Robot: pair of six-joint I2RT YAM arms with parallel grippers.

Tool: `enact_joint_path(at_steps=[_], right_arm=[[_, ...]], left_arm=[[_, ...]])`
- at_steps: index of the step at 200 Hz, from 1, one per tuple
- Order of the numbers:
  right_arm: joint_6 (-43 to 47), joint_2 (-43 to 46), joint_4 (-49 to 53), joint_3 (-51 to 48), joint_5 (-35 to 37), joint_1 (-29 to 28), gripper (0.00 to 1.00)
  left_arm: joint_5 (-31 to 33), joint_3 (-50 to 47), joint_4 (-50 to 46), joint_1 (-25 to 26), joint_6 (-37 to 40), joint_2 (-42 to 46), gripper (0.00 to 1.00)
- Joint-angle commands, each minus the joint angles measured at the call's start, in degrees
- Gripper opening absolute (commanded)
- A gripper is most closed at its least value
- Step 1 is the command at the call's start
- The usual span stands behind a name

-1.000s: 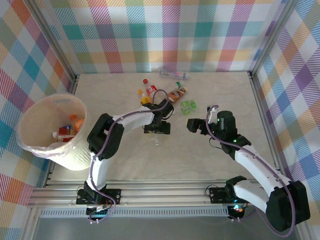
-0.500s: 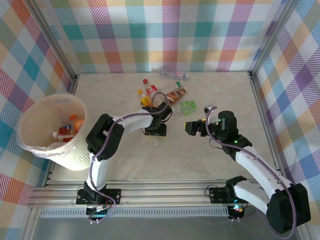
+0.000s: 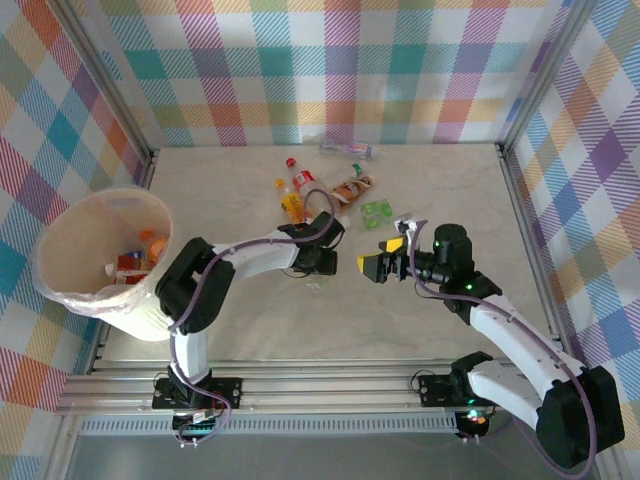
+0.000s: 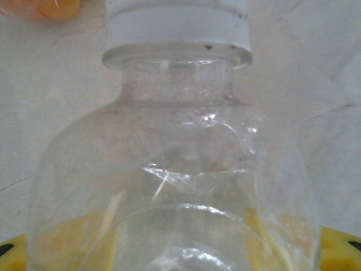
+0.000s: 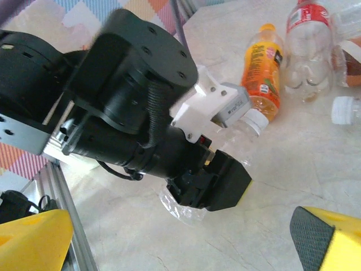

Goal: Put the plastic bottles in the bin

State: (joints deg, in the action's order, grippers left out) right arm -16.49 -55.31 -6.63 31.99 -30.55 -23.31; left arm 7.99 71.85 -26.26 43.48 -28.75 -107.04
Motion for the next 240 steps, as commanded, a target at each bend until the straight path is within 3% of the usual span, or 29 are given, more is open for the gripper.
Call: enact_joint_path(at_steps=[1, 57, 112, 162, 240], right_arm=[[2.1, 0.6, -3.7, -1.3, -1.9, -0.7, 1.0], [3.1, 0.2, -5.3, -1.3, -0.6, -2.0, 1.0], [4.0, -2.7, -8.5, 0.1, -2.5, -3.7, 1.0], [3.4, -5.8, -10.5, 2.4, -1.2, -5.1, 1.0], [2.9, -6.6, -12.5, 1.6, 5.2, -5.3, 1.0]], left_arm=[[1.3, -2.2, 6.1, 0.2, -0.7, 7.4, 0.5], [3.8, -7.6, 13.0, 0.2, -0.1, 20.7, 0.49], [7.2, -5.4, 7.8, 0.1, 1.0, 29.5, 0.49], [17.3, -1.9, 1.2, 0.2, 3.3, 36.7, 0.46], [39.2, 8.1, -12.9, -0.1, 9.8, 47.2, 0.46]])
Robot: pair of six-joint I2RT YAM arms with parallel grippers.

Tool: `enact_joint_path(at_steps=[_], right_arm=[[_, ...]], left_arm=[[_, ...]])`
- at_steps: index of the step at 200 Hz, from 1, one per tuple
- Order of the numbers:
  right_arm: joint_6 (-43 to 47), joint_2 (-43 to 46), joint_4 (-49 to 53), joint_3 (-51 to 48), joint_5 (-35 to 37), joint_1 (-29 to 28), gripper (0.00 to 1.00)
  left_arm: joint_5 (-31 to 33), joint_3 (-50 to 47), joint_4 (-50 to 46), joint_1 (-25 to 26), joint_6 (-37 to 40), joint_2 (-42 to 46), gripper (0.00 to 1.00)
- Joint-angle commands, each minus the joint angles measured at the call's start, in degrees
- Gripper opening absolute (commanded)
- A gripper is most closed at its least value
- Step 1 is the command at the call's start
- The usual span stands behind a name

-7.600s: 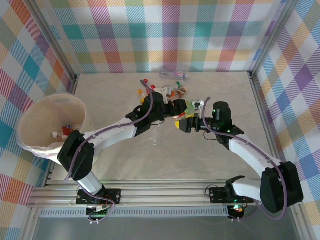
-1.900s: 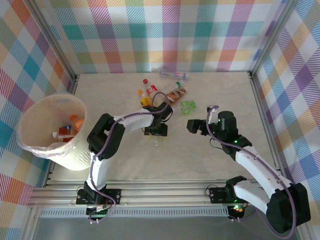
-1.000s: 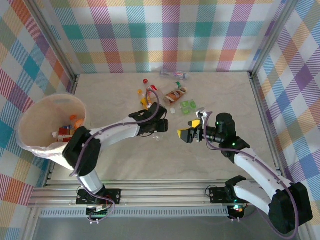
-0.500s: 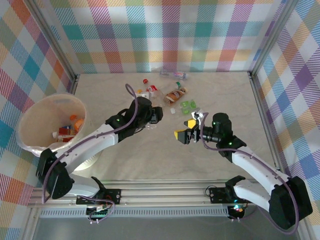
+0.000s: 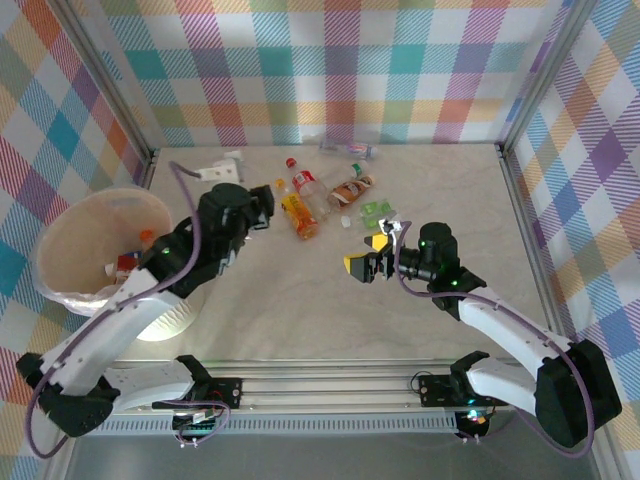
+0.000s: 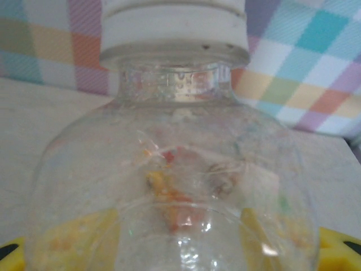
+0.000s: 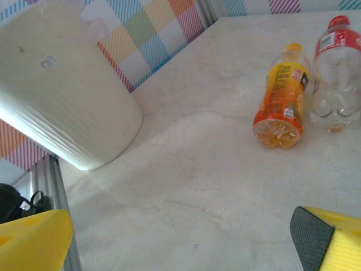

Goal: Put the plastic bottles in the bin

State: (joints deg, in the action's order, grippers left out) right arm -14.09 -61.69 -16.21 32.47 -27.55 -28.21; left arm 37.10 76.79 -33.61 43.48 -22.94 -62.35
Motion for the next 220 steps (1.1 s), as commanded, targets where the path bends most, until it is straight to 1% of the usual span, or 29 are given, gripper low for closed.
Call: enact_joint_path(at_steps=[1, 45, 67, 90, 113, 141, 153, 161, 188, 220], right_arm=[[0.5, -0.2, -2.9, 1.1, 2.2, -0.4, 1.0], [0.0, -1.1, -1.7, 2.2, 2.1, -0.4, 1.0], [-0.7, -1.4, -3.2, 1.7, 2.6, -0.4, 1.0], [-0.9, -1.5, -4.3, 1.2, 2.9, -0.3, 1.0], [-0.7, -1.8, -4.3, 1.2, 2.8, -0.4, 1.0], [-0.8, -2.4, -4.3, 1.6, 2.4, -0.4, 1.0], [-0.8, -2.8, -4.3, 1.8, 2.3, -0.3, 1.0], [-0.8, -3.0, -4.3, 1.9, 2.3, -0.4, 1.0], [-0.6, -3.5, -3.5, 2.8, 1.7, -0.4, 1.0], [-0.2, -3.9, -3.4, 3.0, 1.7, -0.4, 1.0]], left_arm=[[10.4, 3.3, -5.7, -0.2, 4.1, 2.5, 0.46], [21.5, 7.3, -12.8, -1.6, 5.1, 2.8, 0.45], [23.5, 6.2, -13.2, -5.2, 6.6, 3.9, 0.45], [22.0, 3.7, -12.5, -11.6, 7.1, 6.7, 0.45], [18.9, 1.1, -12.8, -20.1, 6.5, 9.7, 0.45], [16.6, -0.3, -16.0, -29.2, 6.4, 11.1, 0.45], [14.0, -1.2, -17.0, -32.5, 6.4, 11.1, 0.45], [13.5, -1.7, -17.9, -34.1, 6.1, 10.9, 0.45], [15.8, -3.0, -19.7, -39.2, 6.0, 10.7, 0.44], [11.4, -4.9, -19.3, -49.3, 7.7, 11.4, 0.44]])
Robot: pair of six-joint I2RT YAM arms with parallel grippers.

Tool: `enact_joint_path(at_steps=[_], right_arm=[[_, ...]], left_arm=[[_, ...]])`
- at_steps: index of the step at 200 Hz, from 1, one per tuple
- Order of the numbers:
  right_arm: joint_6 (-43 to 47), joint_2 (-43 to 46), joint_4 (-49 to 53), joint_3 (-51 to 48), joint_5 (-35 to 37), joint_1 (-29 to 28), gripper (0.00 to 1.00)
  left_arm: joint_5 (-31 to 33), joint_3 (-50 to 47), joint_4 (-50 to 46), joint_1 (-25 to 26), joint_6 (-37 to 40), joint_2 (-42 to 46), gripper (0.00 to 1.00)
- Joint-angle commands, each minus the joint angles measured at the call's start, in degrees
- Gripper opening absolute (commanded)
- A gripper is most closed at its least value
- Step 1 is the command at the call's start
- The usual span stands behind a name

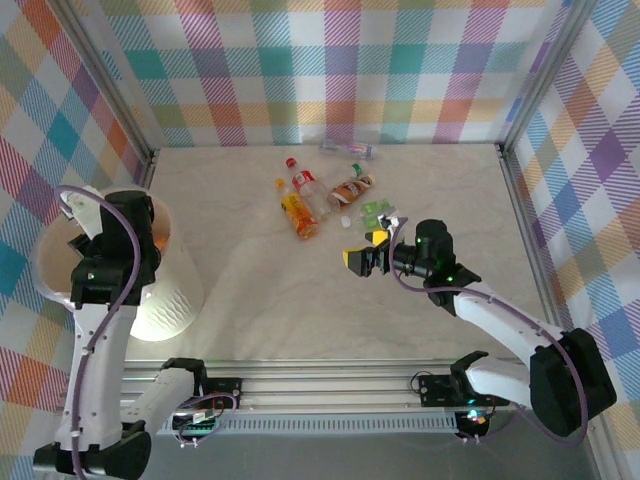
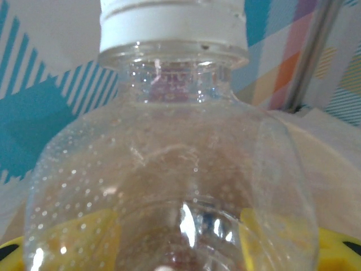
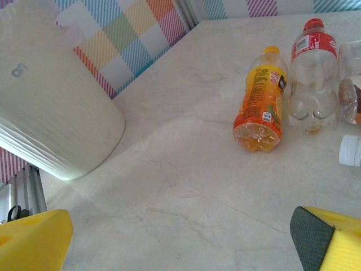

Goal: Put the plastic bottles in the bin

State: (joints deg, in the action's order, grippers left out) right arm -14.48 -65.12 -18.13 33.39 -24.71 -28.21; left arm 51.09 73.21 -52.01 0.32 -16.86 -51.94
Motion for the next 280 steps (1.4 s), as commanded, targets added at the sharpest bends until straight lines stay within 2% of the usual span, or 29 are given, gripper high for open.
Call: enact_joint_path(at_steps=[1, 36, 62, 95, 148, 192, 223, 245, 280], right_arm=[[0.2, -0.5, -1.4, 2.1, -1.1, -0.4, 1.0], [0.9, -0.7, -0.1, 2.8, -1.3, -0.4, 1.0], [1.6, -0.6, 0.3, 2.8, -1.4, -0.4, 1.0], [2.8, -0.4, 0.9, 2.7, -1.1, -0.5, 1.0], [3.1, 0.3, 1.1, 2.0, -0.3, -0.4, 1.0], [2.1, 1.3, 0.0, 0.3, 2.9, -0.5, 1.0], [-0.5, 1.8, -1.5, -0.9, 8.4, -0.4, 1.0], [-2.6, 1.8, -0.1, -0.9, 13.1, -0.4, 1.0], [-4.8, 0.1, 5.1, 1.1, 19.0, -0.3, 1.0]], left_arm=[[-2.7, -1.3, -1.0, -6.4, 1.7, 1.0, 0.44], [-7.2, -3.0, -2.6, -18.4, 0.2, 0.3, 0.46], [-9.8, -2.3, -4.6, -23.0, -2.0, -1.1, 0.53], [-8.2, -0.2, -6.4, -23.4, -4.2, -3.3, 0.66], [-12.3, 4.1, -9.2, -23.4, -6.3, -4.7, 0.87], [-16.1, 7.4, -11.9, -23.4, -5.9, -4.8, 0.94], [-22.2, 8.8, -12.1, -23.4, -6.3, -3.9, 1.0], [-27.4, 10.2, -12.1, -23.4, -7.1, -3.7, 1.0], [-41.6, 9.1, -8.5, -22.6, -10.6, -1.4, 1.0]])
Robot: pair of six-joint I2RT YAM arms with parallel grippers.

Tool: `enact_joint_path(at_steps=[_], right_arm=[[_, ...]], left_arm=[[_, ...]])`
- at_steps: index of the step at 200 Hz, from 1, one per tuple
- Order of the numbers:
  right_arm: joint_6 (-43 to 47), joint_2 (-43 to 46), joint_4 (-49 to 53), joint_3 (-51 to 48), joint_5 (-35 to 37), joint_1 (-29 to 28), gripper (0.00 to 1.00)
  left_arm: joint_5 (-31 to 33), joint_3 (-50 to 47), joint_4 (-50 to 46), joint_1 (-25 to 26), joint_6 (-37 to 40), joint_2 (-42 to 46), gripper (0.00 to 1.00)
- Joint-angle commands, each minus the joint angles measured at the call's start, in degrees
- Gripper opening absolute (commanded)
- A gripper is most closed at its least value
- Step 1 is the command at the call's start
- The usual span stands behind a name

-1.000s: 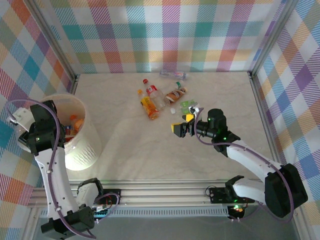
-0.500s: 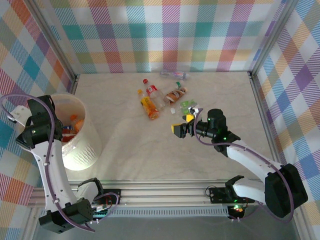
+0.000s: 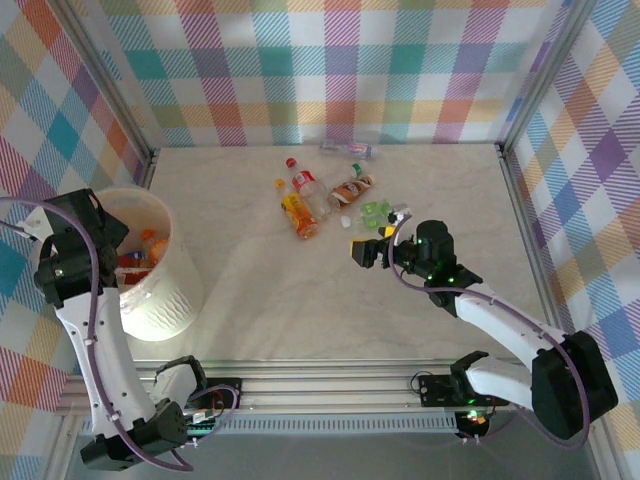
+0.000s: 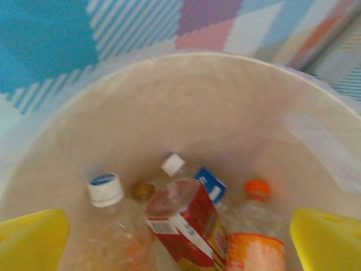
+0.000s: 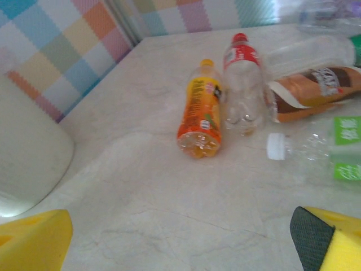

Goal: Put the plastic bottles in the bin

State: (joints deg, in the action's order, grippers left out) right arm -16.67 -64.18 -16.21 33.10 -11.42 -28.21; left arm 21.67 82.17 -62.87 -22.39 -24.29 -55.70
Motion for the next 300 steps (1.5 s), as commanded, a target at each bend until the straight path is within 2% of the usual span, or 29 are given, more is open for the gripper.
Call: enact_joint_path(at_steps=[1, 53, 62, 133, 178, 204, 230, 266, 300], right_arm=[[-2.6, -0.9, 3.4, 1.5, 5.8, -0.3, 1.0], [-3.6, -3.0, 7.8, 4.5, 10.3, 0.8, 1.0], [-3.3, -3.4, 8.1, 4.8, 10.2, 1.2, 1.0], [4.9, -6.7, 10.4, 7.9, 7.6, 5.8, 1.0], [16.2, -12.9, 11.4, 13.4, 0.7, 11.0, 1.0], [28.9, -18.4, 15.6, 19.6, -3.9, 12.8, 0.97], [40.5, -22.6, 19.5, 24.6, -3.8, 13.8, 0.96], [56.8, -29.7, 34.5, 35.8, -8.7, 15.5, 0.96], [67.2, -35.4, 36.8, 40.4, -6.7, 16.1, 0.95]], left_arm=[[-12.6, 0.0, 2.6, 0.1, -3.3, 2.4, 1.0], [-27.7, -3.7, 14.9, 5.5, -9.3, 6.1, 1.0], [-28.7, -4.0, 16.6, 8.6, -9.8, 6.2, 1.0], [-23.0, -5.4, 26.5, 28.8, -10.3, 1.8, 1.0], [-17.5, -4.5, 31.9, 41.6, -9.1, -4.0, 1.0], [-17.4, -4.2, 36.2, 46.8, -7.2, -7.6, 1.0], [-17.6, -2.8, 36.1, 49.6, -5.2, -11.3, 1.0], [-18.8, -3.8, 38.2, 51.7, -5.1, -14.0, 1.0], [-19.0, -5.4, 38.9, 52.2, -4.9, -14.8, 1.0]])
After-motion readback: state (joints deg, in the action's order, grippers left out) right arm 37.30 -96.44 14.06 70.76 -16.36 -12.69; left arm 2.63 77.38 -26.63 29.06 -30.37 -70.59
